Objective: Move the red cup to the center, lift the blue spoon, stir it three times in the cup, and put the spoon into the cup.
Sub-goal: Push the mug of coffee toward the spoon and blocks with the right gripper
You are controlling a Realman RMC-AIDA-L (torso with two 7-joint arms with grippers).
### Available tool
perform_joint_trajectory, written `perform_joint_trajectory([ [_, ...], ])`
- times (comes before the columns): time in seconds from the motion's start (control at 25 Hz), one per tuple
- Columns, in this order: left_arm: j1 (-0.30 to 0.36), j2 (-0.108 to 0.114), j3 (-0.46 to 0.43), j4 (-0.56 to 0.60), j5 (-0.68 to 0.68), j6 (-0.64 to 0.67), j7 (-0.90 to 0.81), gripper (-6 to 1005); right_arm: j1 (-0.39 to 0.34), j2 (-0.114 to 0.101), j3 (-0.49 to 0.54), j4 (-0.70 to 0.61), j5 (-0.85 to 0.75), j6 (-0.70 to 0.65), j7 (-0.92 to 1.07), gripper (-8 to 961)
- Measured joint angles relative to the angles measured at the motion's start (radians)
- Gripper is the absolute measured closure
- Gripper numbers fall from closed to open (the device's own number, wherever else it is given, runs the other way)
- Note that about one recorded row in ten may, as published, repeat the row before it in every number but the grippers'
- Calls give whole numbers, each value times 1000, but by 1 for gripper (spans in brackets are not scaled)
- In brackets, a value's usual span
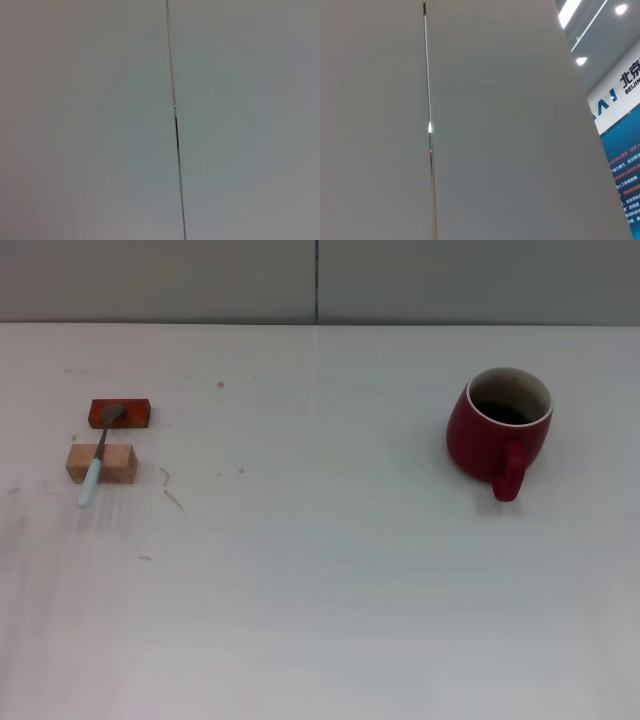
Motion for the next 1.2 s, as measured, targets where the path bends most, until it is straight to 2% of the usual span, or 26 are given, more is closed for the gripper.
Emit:
perform_joint_trajectory([
  [0.36, 0, 0, 0, 0, 1, 4, -1, 183, 1, 1, 0, 0, 0, 1, 1, 238],
  [0.64, -3, -2, 0, 0, 2, 4, -2, 183, 25, 0, 3, -3, 0, 59, 2, 269],
  [0.8, -9, -2, 0, 0, 0, 4, -2, 184, 56, -1, -1, -14, 2, 162, 1, 287],
  [0.84, -10, -2, 0, 0, 0, 4, -2, 184, 77, -1, 2, -16, 4, 222, 0, 291],
  [1.04, -14, -2, 0, -2, 0, 4, -5, 184, 127, -2, 3, -40, 4, 325, -2, 313],
  [1.2, -14, 0, 0, -5, 4, 5, -24, 184, 172, -3, 4, -51, 4, 420, -8, 467],
])
